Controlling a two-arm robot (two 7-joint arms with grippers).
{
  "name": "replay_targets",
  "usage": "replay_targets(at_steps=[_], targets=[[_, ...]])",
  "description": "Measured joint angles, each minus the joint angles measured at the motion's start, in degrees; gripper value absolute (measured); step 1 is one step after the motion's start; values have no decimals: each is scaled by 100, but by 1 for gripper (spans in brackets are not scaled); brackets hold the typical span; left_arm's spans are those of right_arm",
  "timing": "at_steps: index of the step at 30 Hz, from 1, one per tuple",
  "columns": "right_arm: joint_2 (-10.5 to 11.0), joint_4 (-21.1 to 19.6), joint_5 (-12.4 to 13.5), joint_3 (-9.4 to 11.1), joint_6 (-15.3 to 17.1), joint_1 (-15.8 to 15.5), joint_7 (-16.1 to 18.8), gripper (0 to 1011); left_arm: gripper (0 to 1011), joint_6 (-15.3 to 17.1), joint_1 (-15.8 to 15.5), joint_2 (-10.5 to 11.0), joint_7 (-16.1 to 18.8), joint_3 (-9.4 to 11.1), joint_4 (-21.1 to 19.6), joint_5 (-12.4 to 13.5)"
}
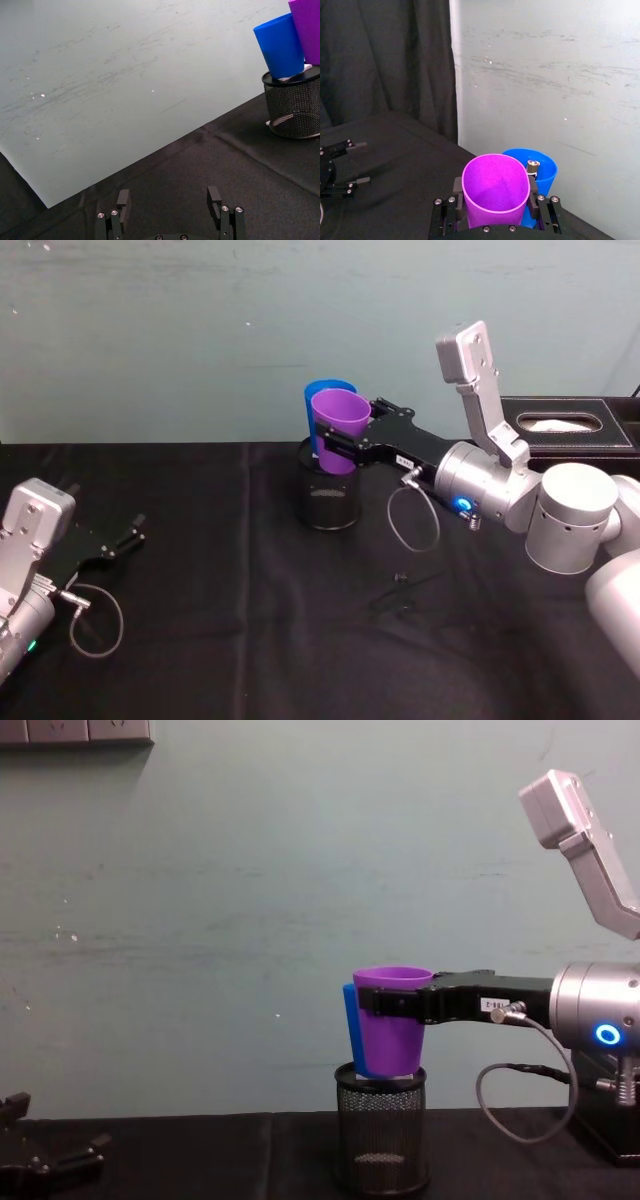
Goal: Pick up one cup with a gripper and tap it against the other cup.
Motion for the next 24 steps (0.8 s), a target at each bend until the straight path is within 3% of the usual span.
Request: replay_targets(at_steps=[24], targets=[[-31,8,83,62,52,2,44,722,1000,0,0,0,0,0,0,0]])
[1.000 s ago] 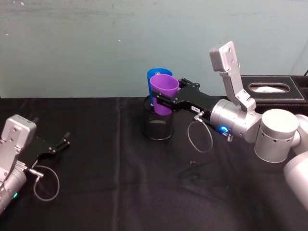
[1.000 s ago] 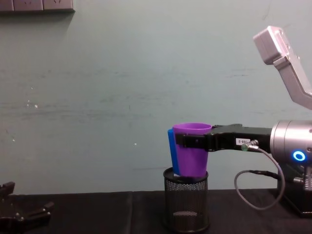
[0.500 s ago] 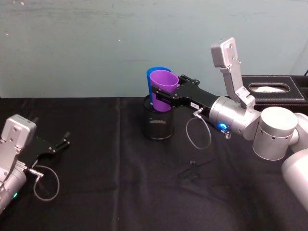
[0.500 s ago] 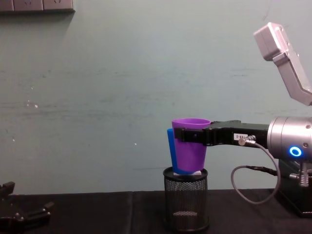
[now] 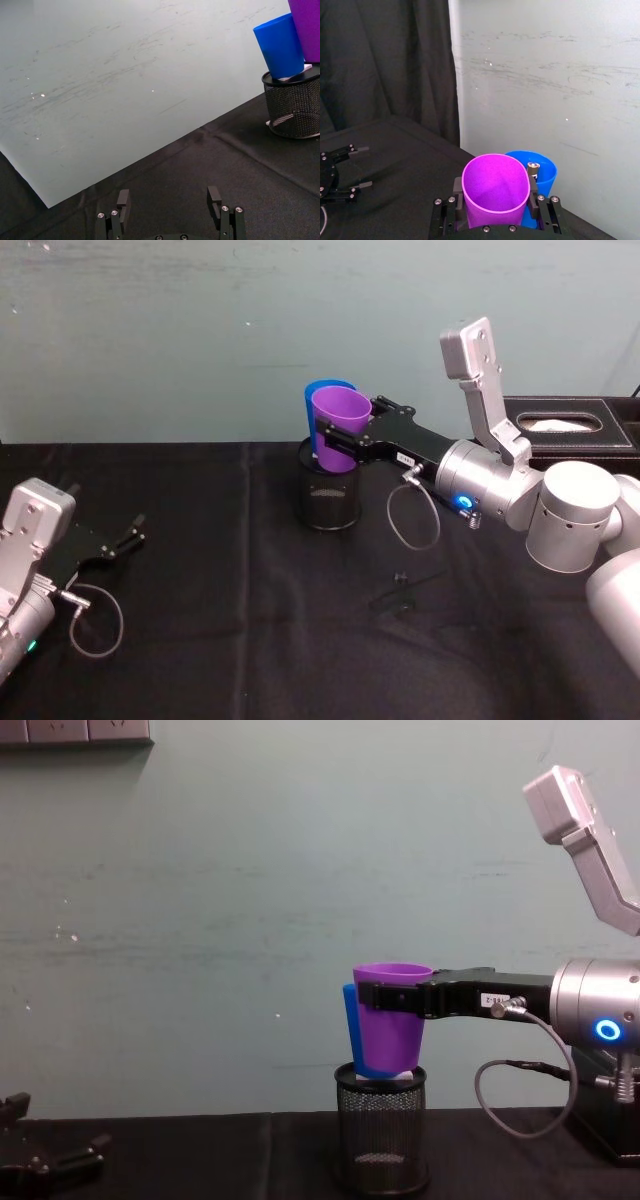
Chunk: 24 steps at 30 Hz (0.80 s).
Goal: Pick up one cup with a gripper and tap it against the other cup.
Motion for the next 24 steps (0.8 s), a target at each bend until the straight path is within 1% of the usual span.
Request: replay_targets(at_steps=[24], targets=[[0,-5,-11,-7,-4,-4,-7,722,1000,0,0,0,0,0,0,0]])
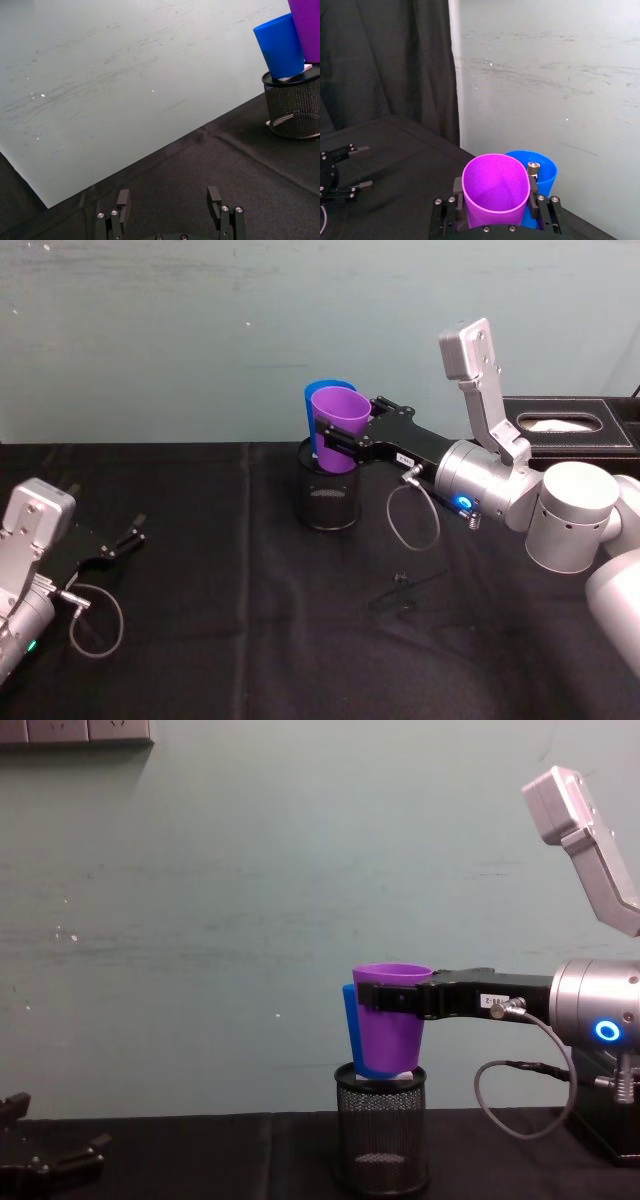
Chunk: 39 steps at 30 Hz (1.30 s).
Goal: Pick up one cup with a gripper and tap it against the other cup.
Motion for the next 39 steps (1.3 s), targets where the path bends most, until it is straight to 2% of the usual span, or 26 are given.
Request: replay_targets(at_steps=[39], targets=[[0,-1,-3,0,0,0,-7,722,1000,0,0,0,0,0,0,0]])
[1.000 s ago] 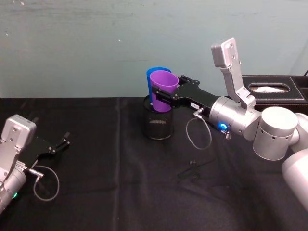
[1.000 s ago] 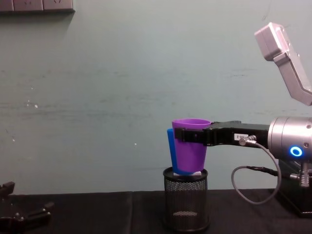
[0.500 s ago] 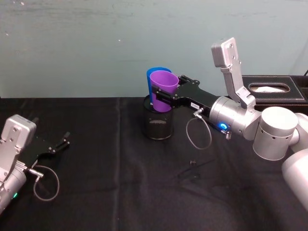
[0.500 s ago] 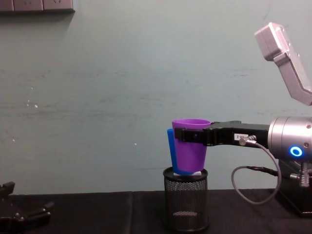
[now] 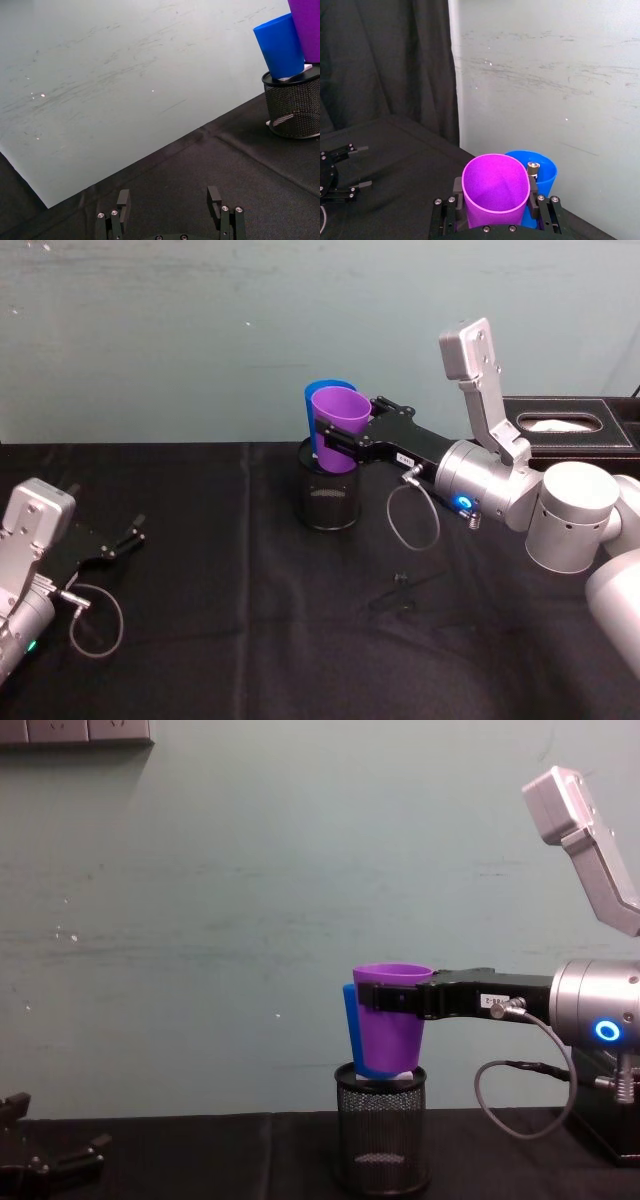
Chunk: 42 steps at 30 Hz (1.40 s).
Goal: Pick up one cup with a gripper and tap it against the other cup.
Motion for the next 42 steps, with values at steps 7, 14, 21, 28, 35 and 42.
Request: replay_targets(at_steps=[7,14,21,28,35,42], targets=[[0,0,-1,0,0,0,0,722,1000,0,0,0,0,0,0,0],[0,0,-1,0,0,0,0,722,1000,0,0,0,0,0,0,0],[0,0,0,0,0,0,0,722,1000,0,0,0,0,0,0,0],[0,0,0,0,0,0,0,723,1000,0,0,0,0,0,0,0],[0,0,0,0,0,0,0,723,1000,0,0,0,0,0,0,0],[0,0,0,0,0,0,0,722,1000,0,0,0,0,0,0,0]])
